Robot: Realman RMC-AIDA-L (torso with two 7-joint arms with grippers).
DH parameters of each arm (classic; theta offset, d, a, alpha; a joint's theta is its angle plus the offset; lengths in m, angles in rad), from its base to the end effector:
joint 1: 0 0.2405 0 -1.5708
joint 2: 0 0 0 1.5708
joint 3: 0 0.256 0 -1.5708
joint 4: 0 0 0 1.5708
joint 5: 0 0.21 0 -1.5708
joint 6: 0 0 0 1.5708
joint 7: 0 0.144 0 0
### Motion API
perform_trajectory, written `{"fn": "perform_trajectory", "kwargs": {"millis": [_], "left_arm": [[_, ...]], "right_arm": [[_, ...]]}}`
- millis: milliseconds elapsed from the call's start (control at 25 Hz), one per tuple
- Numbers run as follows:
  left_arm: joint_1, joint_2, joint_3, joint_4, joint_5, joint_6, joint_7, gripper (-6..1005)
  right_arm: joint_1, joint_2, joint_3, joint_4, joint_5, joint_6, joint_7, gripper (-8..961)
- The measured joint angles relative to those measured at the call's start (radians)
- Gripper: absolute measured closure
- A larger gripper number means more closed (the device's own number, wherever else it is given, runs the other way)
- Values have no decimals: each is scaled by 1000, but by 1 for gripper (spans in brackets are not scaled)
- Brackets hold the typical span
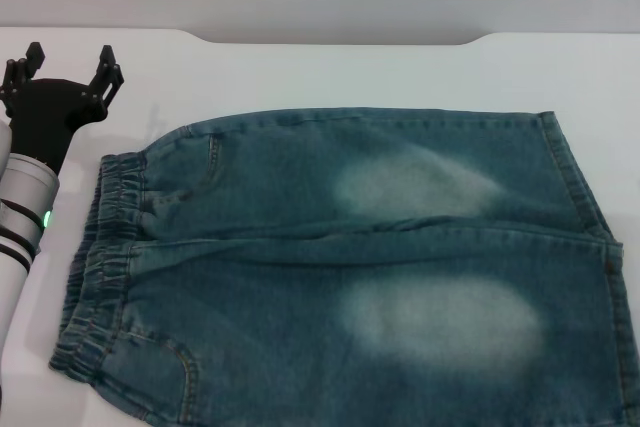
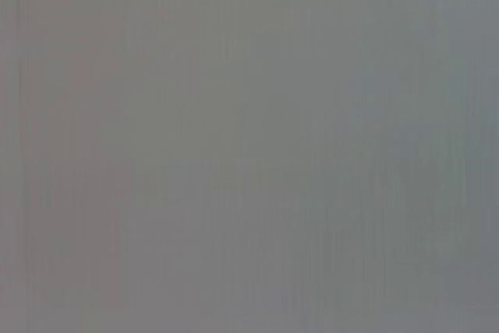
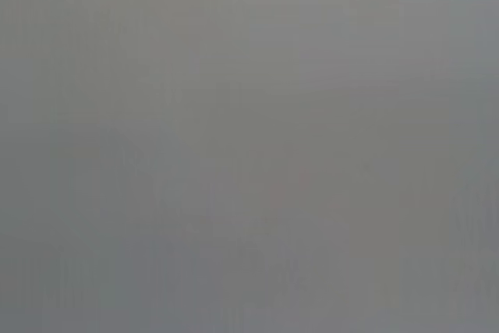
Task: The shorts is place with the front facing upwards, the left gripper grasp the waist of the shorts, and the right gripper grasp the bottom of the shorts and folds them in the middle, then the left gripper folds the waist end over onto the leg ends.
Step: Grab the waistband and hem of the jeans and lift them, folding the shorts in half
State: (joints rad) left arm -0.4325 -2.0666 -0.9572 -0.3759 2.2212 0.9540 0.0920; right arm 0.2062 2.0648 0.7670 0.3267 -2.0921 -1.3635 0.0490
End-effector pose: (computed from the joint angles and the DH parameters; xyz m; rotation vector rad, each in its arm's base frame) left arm -0.3091 0.3585 -0.0195 -1.5471 -0.5665 -0.6012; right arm 0.3499 0.2647 0.0060 -1.3410 0.5432 0.7528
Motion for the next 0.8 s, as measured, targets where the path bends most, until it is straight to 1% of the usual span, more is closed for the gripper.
{"fn": "perform_trajectory", "kwargs": {"millis": [360, 400, 480, 520, 600, 640, 720, 800], "left_arm": [[1, -1, 0, -12, 0, 0, 0, 150], [2, -1, 0, -16, 0, -2, -1, 150], [3, 0, 0, -23, 0, -7, -1, 150], [7, 3, 0, -45, 1, -25, 1, 150], [12, 8, -4, -73, 2, -44, 3, 150], [14, 11, -8, -94, 9, -56, 6, 150], [17, 13, -16, -117, 18, -71, 23, 150], [24, 14, -40, -167, 28, -120, 73, 150]], "right_arm": [[-4, -1, 0, -4, 0, 0, 0, 149], [-2, -3, 0, 2, 0, 9, 0, 149], [1, -16, 0, 31, 0, 50, -3, 149], [2, -27, 1, 56, 0, 75, -9, 149], [-6, -59, 8, 140, 0, 157, -58, 148], [-22, -84, 22, 220, 2, 214, -110, 148], [-70, -124, 77, 380, 4, 338, -216, 148], [-122, -149, 154, 523, 3, 453, -304, 148]]}}
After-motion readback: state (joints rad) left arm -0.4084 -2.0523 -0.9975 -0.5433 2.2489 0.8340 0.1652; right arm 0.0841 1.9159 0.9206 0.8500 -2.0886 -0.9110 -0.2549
